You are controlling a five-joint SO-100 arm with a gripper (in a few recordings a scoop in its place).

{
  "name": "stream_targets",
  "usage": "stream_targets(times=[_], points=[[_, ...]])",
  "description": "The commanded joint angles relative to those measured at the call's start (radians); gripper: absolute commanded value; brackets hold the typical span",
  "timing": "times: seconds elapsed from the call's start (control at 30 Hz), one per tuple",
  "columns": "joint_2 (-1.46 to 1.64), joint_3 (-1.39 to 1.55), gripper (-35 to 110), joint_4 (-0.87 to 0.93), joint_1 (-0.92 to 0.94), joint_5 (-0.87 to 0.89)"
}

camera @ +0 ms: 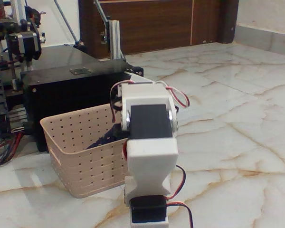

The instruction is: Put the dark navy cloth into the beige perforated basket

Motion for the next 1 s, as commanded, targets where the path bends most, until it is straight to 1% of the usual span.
stream_targets(times=[0.0,0.07,0.17,0.2,0.23,0.3,0.4,0.5,0.6,0.67,0.73,0.97], points=[[0.069,0.04,0,-0.057,0.009,-0.025],[0.132,0.129,0,-0.126,0.009,-0.046],[0.193,0.316,0,-0.278,0.02,-0.167],[0.195,0.405,0,-0.376,0.026,-0.199],[0.213,0.463,0,-0.411,0.028,-0.192],[0.229,0.568,0,-0.558,0.032,-0.227],[0.236,0.655,0,-0.704,0.051,-0.298],[0.241,0.707,0,-0.795,0.052,-0.371],[0.241,0.719,0,-0.818,0.052,-0.411],[0.241,0.719,0,-0.844,0.051,-0.408],[0.241,0.719,0,-0.842,0.052,-0.39],[0.241,0.719,0,-0.836,0.06,-0.407]])
